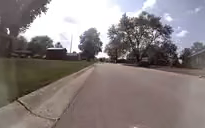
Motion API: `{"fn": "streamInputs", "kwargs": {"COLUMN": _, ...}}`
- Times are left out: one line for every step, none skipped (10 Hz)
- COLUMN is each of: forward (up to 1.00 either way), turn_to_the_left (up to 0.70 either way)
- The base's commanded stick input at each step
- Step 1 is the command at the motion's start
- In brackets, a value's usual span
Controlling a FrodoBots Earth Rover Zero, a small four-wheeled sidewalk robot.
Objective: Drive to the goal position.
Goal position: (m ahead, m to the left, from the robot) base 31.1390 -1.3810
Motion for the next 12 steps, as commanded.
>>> {"fn": "streamInputs", "kwargs": {"forward": 1.0, "turn_to_the_left": 0.0}}
{"fn": "streamInputs", "kwargs": {"forward": 1.0, "turn_to_the_left": 0.0}}
{"fn": "streamInputs", "kwargs": {"forward": 1.0, "turn_to_the_left": 0.0}}
{"fn": "streamInputs", "kwargs": {"forward": 1.0, "turn_to_the_left": 0.0}}
{"fn": "streamInputs", "kwargs": {"forward": 1.0, "turn_to_the_left": 0.0}}
{"fn": "streamInputs", "kwargs": {"forward": 1.0, "turn_to_the_left": 0.0}}
{"fn": "streamInputs", "kwargs": {"forward": 1.0, "turn_to_the_left": 0.0}}
{"fn": "streamInputs", "kwargs": {"forward": 1.0, "turn_to_the_left": 0.0}}
{"fn": "streamInputs", "kwargs": {"forward": 1.0, "turn_to_the_left": 0.0}}
{"fn": "streamInputs", "kwargs": {"forward": 1.0, "turn_to_the_left": 0.0}}
{"fn": "streamInputs", "kwargs": {"forward": 1.0, "turn_to_the_left": 0.0}}
{"fn": "streamInputs", "kwargs": {"forward": 1.0, "turn_to_the_left": 0.0}}
